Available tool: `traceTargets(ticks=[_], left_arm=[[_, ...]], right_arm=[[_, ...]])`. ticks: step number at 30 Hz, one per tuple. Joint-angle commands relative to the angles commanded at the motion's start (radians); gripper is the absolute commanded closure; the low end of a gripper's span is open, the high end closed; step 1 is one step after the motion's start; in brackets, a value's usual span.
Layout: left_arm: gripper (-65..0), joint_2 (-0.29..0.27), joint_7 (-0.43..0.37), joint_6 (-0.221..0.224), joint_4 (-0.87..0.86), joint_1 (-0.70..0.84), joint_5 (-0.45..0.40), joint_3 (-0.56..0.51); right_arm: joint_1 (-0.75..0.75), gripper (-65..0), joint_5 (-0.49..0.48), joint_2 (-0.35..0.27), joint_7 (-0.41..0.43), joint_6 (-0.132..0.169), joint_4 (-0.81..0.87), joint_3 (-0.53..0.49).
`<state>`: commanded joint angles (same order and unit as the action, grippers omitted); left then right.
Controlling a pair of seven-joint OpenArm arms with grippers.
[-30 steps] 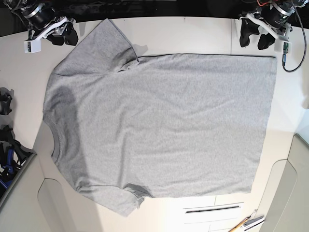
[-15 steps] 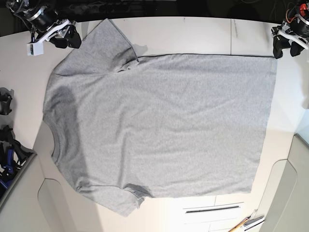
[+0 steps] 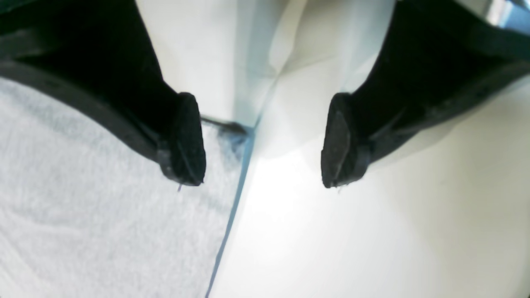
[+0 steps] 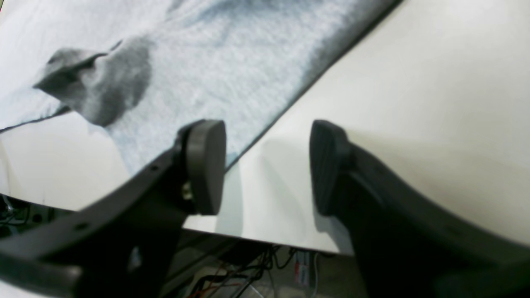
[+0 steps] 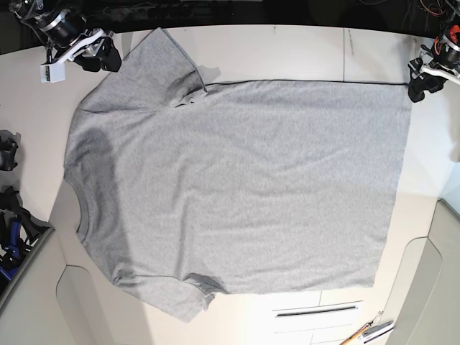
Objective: Fold the T-shirt properly
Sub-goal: 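Lower both grippers to the shirt's hem corners and pinch them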
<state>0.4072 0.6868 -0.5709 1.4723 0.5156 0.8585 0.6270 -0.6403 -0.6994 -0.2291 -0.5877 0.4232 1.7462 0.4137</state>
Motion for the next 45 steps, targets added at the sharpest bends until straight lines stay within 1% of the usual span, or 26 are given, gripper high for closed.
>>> traceTargets(ticks=[3,6,9,11,12,13,17,18,20,22,26,28,33,34,35,36,38,39,41,43,44,45], left_arm=[[-47.3,0.000,0.036,-0.003,0.000,0.000,-0.002,-0.055],[-47.3,0.000,0.044,-0.003,0.000,0.000,-0.003,-0.103],[-47.2,0.000,0.060,-0.005,0.000,0.000,-0.003,-0.112],[-47.2,0.000,0.085,-0.065,0.000,0.001,-0.010,-0.113],[-47.2,0.000,0.096,-0.084,0.000,0.003,-0.008,-0.113],[-47.2,0.000,0.097,-0.092,0.000,0.006,-0.005,-0.113],[-47.2,-0.005,0.098,-0.094,0.000,0.015,0.013,-0.113],[-47.2,-0.009,0.098,-0.100,0.000,0.017,0.014,-0.113],[-47.2,-0.011,0.100,-0.126,0.000,0.017,0.018,-0.113],[-47.2,-0.011,0.100,-0.127,0.000,0.017,0.025,-0.113],[-47.2,-0.011,0.116,-0.127,0.000,0.017,0.047,-0.113],[-47.2,-0.011,0.120,-0.127,0.000,0.017,0.054,-0.113],[-46.5,-0.011,0.126,-0.127,0.000,0.017,0.074,-0.113],[-43.9,-0.011,0.126,-0.127,0.000,0.017,0.074,-0.113],[-38.9,-0.011,0.126,-0.127,0.000,0.017,0.074,-0.113],[-32.2,-0.011,0.126,-0.127,0.000,0.017,0.074,-0.113],[-18.3,-0.011,0.126,-0.127,0.000,0.017,0.099,-0.113],[-14.2,-0.011,0.126,-0.127,0.000,0.017,0.120,-0.113],[-7.9,-0.011,0.114,-0.127,0.000,0.017,0.160,-0.113],[-1.8,-0.011,0.090,-0.127,0.000,0.017,0.190,-0.113],[0.0,-0.011,0.087,-0.127,0.000,0.017,0.201,-0.113],[0.0,-0.011,0.088,-0.127,0.000,0.017,0.209,-0.113]], right_arm=[[0.000,-32.5,0.000,0.000,0.000,0.000,0.000,0.000],[0.000,-32.5,0.000,0.000,0.003,0.000,0.000,0.000],[0.000,-32.5,0.000,0.000,0.004,0.000,0.000,0.000],[0.000,-32.5,0.000,0.000,0.004,0.000,0.000,0.000],[0.000,-32.5,0.000,0.001,0.004,0.000,0.000,0.000],[0.000,-32.5,0.000,0.006,0.007,0.000,0.000,0.000],[0.001,-32.5,0.000,0.057,0.012,0.000,0.000,-0.003],[0.001,-32.5,0.000,0.069,0.012,0.000,0.000,-0.006],[0.003,-32.5,0.000,0.084,0.013,0.000,0.000,-0.015],[0.003,-32.5,0.002,0.083,0.037,0.000,0.000,-0.035],[0.003,-32.5,0.003,0.083,0.050,0.000,0.000,-0.072],[0.003,-32.5,0.003,0.083,0.072,0.000,0.000,-0.089],[0.037,-32.3,0.039,0.083,0.074,0.000,0.000,-0.118],[0.042,-32.3,0.042,0.083,0.075,-0.001,0.000,-0.118],[0.049,-32.3,0.047,0.083,0.075,-0.001,0.000,-0.118],[0.053,-31.3,0.058,0.083,0.075,-0.001,0.000,-0.118],[0.053,-22.3,0.064,0.083,0.075,-0.001,0.000,-0.118],[0.053,-17.0,0.064,0.083,0.074,-0.001,0.000,-0.118],[0.053,-8.4,0.065,0.083,0.072,0.000,0.000,-0.118],[0.053,-3.5,0.073,0.084,0.072,0.000,0.000,-0.118],[0.053,-1.4,0.089,0.083,0.072,0.000,0.000,-0.117],[0.053,0.0,0.102,0.083,0.072,0.000,0.000,-0.117]])
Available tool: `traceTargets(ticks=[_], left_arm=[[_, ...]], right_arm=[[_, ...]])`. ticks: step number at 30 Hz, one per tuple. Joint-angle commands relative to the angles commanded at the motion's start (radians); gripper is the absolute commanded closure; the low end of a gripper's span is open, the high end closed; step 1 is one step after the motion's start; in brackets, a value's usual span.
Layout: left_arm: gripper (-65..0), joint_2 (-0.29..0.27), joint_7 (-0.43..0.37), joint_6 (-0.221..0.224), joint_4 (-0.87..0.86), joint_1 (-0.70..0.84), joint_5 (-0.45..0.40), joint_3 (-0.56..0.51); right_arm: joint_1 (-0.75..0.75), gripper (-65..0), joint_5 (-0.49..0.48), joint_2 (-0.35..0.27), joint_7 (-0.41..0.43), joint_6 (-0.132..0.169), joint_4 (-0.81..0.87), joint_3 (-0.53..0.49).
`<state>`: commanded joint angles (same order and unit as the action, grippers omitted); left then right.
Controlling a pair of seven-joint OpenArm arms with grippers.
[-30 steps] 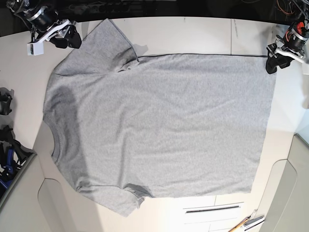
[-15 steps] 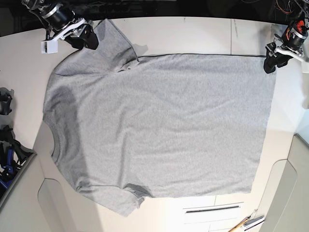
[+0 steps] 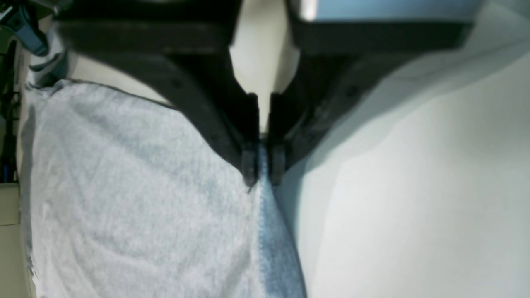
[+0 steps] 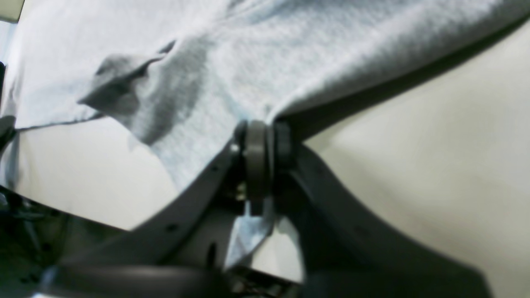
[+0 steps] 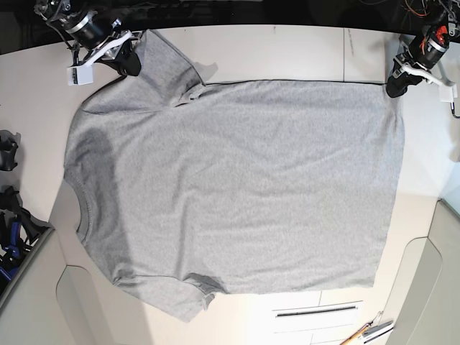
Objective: Fold the T-shirt properly
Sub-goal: 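Lower both grippers to the shirt's hem corners and pinch them, then lift the hem with both grippers and fold it over toward the collar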
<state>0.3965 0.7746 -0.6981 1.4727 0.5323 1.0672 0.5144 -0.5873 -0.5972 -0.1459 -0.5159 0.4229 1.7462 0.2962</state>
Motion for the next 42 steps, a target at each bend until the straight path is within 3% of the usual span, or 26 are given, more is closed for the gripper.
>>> traceTargets(ticks=[5,10,16,34,42], left_arm=[[0.0,0.000,0.001,0.000,0.000,0.000,0.015,0.000],[0.0,0.000,0.010,0.000,0.042,0.000,0.032,0.002],[0.0,0.000,0.019,0.000,0.129,0.000,-0.005,0.032],[0.0,0.000,0.008,0.000,0.180,-0.021,-0.009,0.083],[0.0,0.000,-0.011,0.000,0.180,-0.045,0.004,0.094]], right_arm=[[0.000,0.0,-0.002,0.000,-0.012,0.004,0.001,0.000],[0.000,0.0,-0.039,0.000,-0.040,0.049,0.027,0.009],[-0.001,0.0,-0.083,0.040,-0.117,0.049,0.137,0.100],[0.000,0.0,-0.105,0.044,-0.117,0.050,0.240,0.138],[0.046,0.0,-0.106,0.044,-0.117,0.050,0.240,0.209]])
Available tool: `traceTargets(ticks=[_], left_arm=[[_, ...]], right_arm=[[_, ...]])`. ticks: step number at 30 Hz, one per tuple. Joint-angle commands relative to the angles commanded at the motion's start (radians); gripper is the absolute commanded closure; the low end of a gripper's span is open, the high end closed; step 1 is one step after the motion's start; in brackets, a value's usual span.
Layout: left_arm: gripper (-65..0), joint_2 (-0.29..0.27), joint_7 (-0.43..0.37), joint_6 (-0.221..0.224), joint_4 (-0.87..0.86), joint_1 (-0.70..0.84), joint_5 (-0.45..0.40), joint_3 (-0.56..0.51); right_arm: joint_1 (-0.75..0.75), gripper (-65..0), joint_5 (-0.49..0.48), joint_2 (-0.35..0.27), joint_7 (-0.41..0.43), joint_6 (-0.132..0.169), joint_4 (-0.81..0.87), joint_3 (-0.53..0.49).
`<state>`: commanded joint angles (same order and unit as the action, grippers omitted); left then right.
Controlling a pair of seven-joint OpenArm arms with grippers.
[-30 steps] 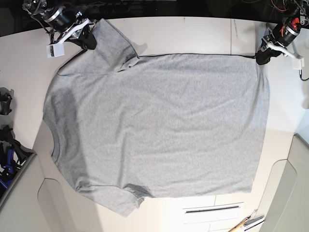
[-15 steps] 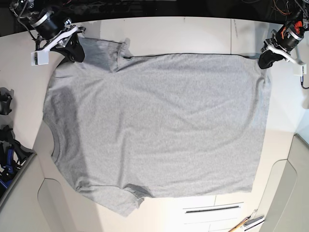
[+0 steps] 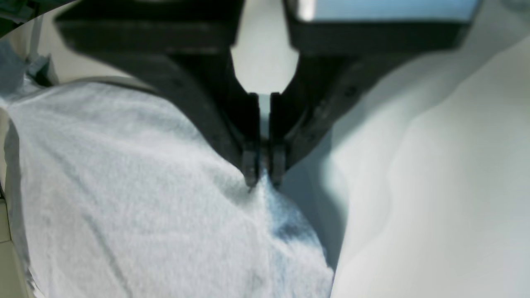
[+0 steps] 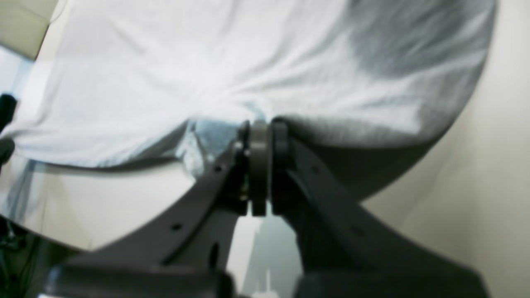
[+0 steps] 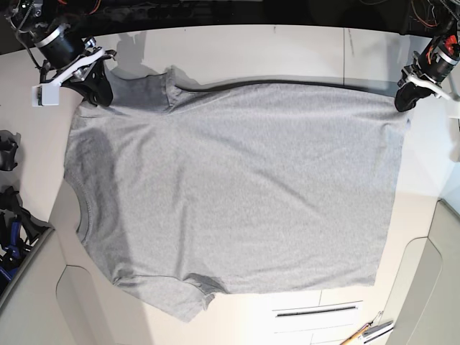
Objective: Fold the T-shirt properly
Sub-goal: 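Lift the hem with both grippers and fold it over toward the collar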
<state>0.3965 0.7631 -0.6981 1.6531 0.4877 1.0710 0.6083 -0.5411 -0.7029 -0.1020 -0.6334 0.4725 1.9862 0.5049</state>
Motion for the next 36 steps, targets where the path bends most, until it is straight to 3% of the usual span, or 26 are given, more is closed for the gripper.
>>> traceTargets(ticks=[14,18,23,26,32,36], left_arm=[[0.0,0.000,-0.005,0.000,-0.001,-0.175,-0.121,-0.013],[0.0,0.000,-0.086,0.000,-0.003,-0.184,-0.187,-0.042],[0.0,0.000,-0.122,0.000,-0.075,-0.255,-0.285,-0.102],[0.0,0.000,-0.138,0.000,-0.137,-0.315,-0.291,-0.111],[0.0,0.008,-0.136,0.000,-0.212,-0.402,-0.307,-0.113],[0.0,0.014,-0.139,0.000,-0.270,-0.447,-0.309,-0.120]], right_arm=[[0.193,0.0,0.034,-0.008,-0.007,0.000,-0.054,0.016],[0.259,0.0,0.033,-0.035,-0.008,0.015,-0.142,0.016],[0.348,0.0,0.030,-0.063,-0.008,0.033,-0.246,-0.003],[0.408,0.0,0.039,-0.069,-0.007,0.048,-0.295,-0.010],[0.533,0.0,0.056,-0.070,-0.007,0.049,-0.403,-0.014],[0.625,0.0,0.085,-0.069,-0.006,0.055,-0.487,-0.068]])
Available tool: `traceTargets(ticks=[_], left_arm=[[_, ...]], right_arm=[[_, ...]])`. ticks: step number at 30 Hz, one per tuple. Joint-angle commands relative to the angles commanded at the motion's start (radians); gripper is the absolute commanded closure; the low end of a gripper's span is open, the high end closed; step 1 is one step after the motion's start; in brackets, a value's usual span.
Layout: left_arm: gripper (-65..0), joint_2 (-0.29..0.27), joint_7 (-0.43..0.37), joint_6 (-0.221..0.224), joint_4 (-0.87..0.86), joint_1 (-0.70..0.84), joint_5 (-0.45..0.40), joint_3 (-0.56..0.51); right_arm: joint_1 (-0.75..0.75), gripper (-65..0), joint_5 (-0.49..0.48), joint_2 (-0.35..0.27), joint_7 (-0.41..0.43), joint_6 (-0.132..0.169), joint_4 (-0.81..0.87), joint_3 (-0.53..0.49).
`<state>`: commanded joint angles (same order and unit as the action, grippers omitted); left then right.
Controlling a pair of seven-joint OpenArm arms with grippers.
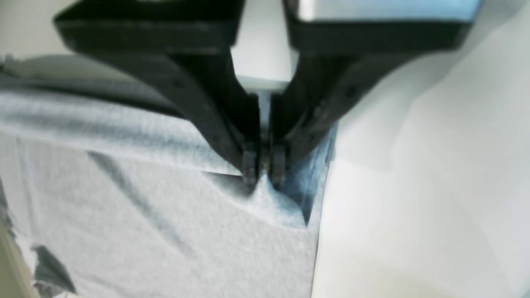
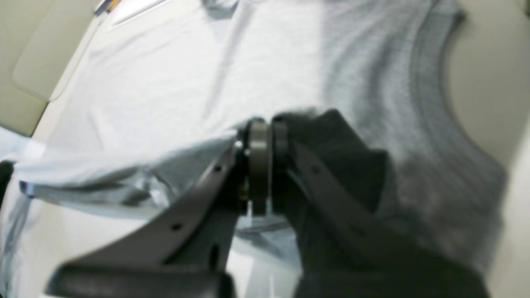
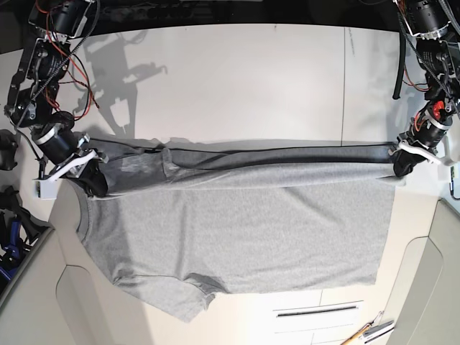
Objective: Fold the T-shirt properly
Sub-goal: 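Lift the hem with both grippers and fold it over toward the collar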
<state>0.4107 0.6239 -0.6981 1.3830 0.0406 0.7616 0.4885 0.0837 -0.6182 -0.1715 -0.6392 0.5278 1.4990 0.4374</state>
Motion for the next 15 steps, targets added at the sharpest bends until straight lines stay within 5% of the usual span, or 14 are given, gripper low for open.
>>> traceTargets(ticks=[5,15], left_arm=[[0.0,0.023,-0.044,0.000,-0.076,-0.069,-0.058,-0.066],[0.0,0.024,-0.082,0.000,-0.181,-0.140,-0.093,-0.078]], right_arm=[[0.124,0.0,0.096,0.000,0.016,0.000,-0.103,-0.090],[0.207,0.0,0.159,0.001,0.067,0.000,-0.272,-0.098]])
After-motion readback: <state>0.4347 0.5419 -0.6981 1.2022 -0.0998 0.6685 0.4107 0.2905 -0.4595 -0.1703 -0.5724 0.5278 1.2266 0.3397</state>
